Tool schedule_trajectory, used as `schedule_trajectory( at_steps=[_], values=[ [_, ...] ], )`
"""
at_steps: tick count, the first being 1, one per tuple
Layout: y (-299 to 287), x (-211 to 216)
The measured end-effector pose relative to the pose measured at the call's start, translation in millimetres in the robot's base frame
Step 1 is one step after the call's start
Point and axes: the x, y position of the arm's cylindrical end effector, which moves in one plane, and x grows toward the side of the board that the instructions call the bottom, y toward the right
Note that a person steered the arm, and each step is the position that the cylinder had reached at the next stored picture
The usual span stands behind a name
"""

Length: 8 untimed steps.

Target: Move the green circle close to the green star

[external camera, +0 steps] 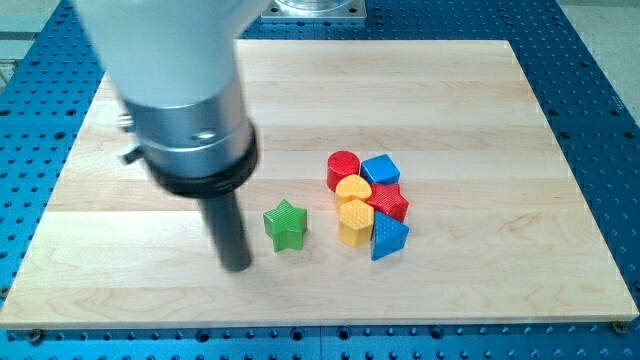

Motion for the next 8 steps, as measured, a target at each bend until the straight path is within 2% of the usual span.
schedule_trajectory(
  at_steps=[1,2,3,4,5,6,8],
  values=[
    [42.0,-40.1],
    [24.7,-19.9],
    [-67.9,12.2],
    [-166.5,14.8],
    [-131.3,-38.6],
    [-67.7,-67.4],
    [-94.0,-50.6]
  ],
)
